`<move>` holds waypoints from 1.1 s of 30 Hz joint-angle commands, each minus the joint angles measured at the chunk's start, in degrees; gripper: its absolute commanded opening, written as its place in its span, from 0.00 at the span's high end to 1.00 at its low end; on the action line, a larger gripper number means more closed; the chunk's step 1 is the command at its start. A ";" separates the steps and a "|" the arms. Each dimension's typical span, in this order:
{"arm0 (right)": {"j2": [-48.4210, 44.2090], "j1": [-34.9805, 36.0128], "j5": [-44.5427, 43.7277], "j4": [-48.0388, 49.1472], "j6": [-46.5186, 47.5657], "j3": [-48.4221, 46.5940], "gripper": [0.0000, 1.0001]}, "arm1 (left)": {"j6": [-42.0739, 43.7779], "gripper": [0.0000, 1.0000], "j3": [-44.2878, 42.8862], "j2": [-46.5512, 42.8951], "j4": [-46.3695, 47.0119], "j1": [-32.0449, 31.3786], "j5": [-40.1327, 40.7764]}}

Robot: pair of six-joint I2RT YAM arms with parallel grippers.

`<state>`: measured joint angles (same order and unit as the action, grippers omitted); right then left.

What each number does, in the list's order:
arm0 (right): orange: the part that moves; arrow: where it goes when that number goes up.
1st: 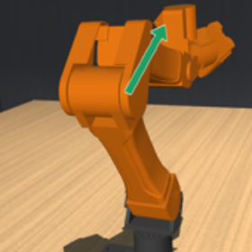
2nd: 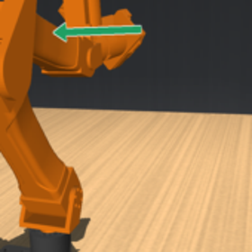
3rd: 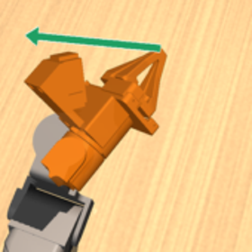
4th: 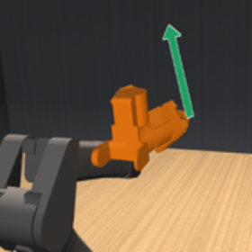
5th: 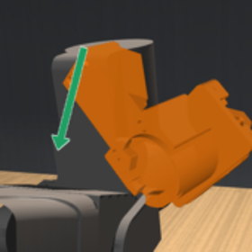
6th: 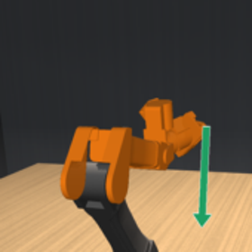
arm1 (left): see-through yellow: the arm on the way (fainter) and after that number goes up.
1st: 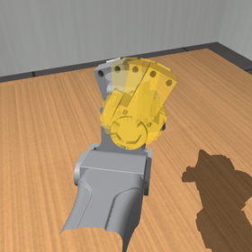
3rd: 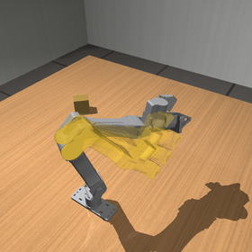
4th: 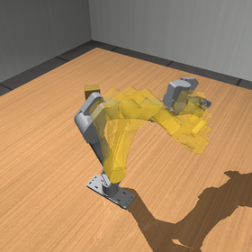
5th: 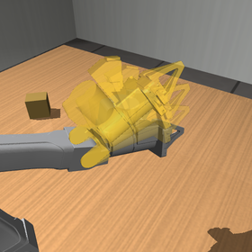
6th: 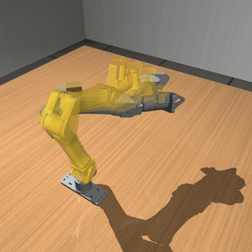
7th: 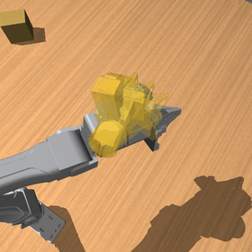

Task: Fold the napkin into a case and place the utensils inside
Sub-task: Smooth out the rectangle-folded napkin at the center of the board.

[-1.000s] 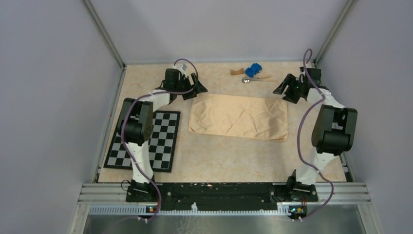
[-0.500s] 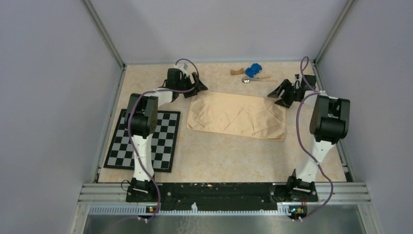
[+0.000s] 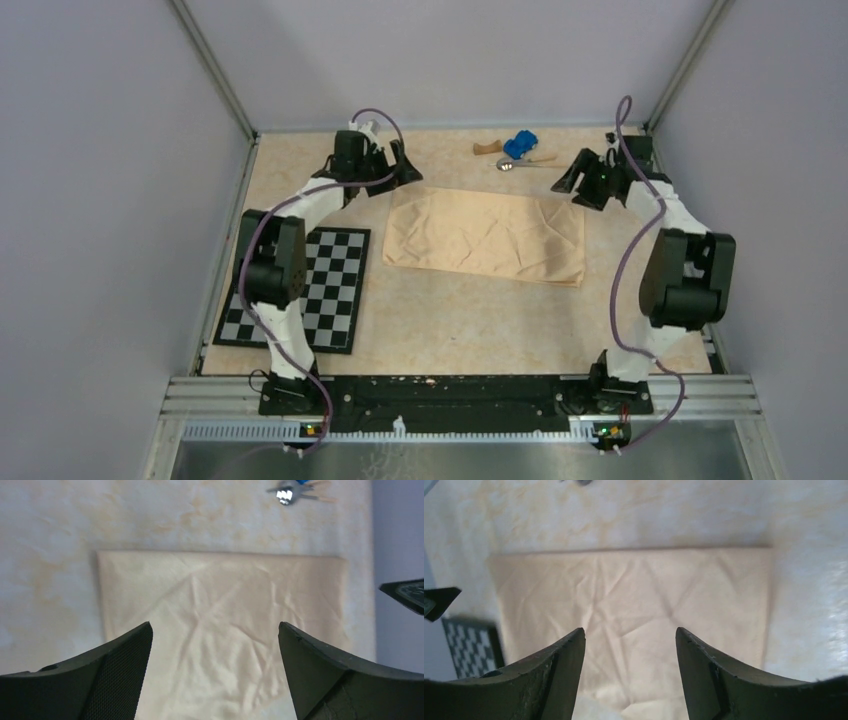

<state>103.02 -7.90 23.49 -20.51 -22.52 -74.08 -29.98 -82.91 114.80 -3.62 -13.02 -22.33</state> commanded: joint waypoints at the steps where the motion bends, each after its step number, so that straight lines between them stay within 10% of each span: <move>1: -12.37 3.07 7.25 1.58 -3.34 12.15 0.34 | -5.80 0.01 13.34 -11.97 6.76 -1.43 -8.28; 13: -16.57 -3.94 5.84 5.00 -2.15 33.47 0.35 | -4.43 0.01 33.14 -15.92 8.27 -1.95 -1.13; 22: -29.66 -3.98 0.64 -5.28 0.19 29.74 0.34 | -0.67 0.01 30.11 -22.70 -0.48 -4.73 3.17; 33: -22.63 0.23 6.14 2.94 -4.24 35.36 0.35 | -0.22 0.01 30.71 -23.20 -0.90 -6.23 -0.31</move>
<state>78.32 -7.60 30.04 -20.93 -25.65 -41.87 -32.01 -51.75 92.03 -4.08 -19.11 -22.48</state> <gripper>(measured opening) 0.655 0.987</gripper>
